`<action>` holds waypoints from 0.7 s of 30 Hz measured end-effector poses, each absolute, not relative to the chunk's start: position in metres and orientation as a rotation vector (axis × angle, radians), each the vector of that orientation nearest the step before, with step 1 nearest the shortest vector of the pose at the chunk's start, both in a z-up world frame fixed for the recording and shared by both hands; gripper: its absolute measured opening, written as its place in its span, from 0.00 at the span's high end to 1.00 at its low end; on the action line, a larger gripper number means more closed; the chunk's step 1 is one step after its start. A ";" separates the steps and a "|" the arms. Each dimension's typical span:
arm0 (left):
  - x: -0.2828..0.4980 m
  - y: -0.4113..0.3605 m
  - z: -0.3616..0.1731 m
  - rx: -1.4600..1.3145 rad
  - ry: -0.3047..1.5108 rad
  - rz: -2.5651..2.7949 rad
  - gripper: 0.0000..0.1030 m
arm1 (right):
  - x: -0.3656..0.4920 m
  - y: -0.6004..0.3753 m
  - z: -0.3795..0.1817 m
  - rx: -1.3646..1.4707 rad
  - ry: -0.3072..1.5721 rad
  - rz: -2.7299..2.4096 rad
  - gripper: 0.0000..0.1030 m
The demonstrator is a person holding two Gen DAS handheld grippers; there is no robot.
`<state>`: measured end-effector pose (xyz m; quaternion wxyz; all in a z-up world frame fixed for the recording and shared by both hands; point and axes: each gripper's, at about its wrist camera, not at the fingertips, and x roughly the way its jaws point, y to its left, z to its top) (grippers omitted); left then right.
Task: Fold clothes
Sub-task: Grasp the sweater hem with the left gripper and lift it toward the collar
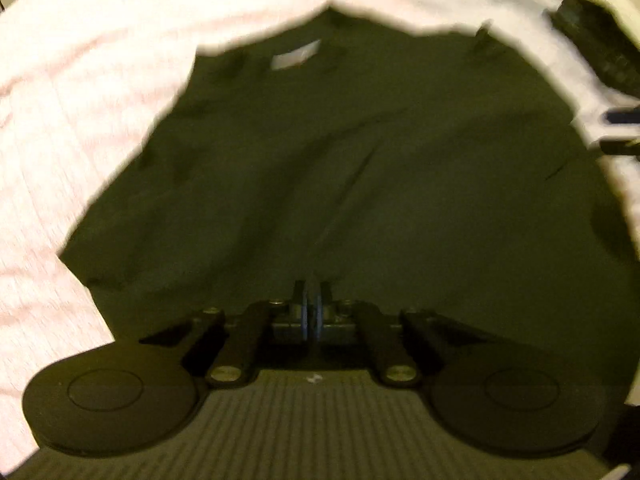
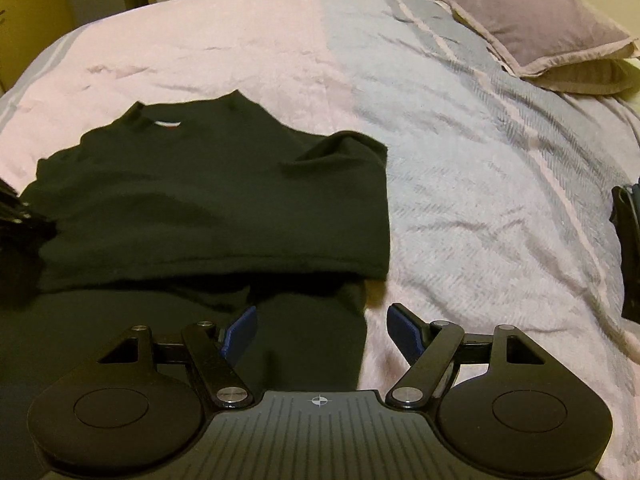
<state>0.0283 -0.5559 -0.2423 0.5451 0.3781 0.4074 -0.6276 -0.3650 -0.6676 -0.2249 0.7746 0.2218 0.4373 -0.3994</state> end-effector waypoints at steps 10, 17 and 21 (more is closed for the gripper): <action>0.071 -0.534 -0.222 0.862 0.909 -1.350 0.99 | -0.352 -0.692 -0.267 0.455 1.032 -0.905 0.27; 0.088 -0.531 -0.220 0.789 1.017 -1.301 0.99 | -0.355 -0.696 -0.262 0.448 1.009 -0.919 0.27; 0.078 -0.538 -0.192 0.724 1.057 -1.430 0.99 | -0.350 -0.699 -0.261 0.423 0.995 -0.893 0.27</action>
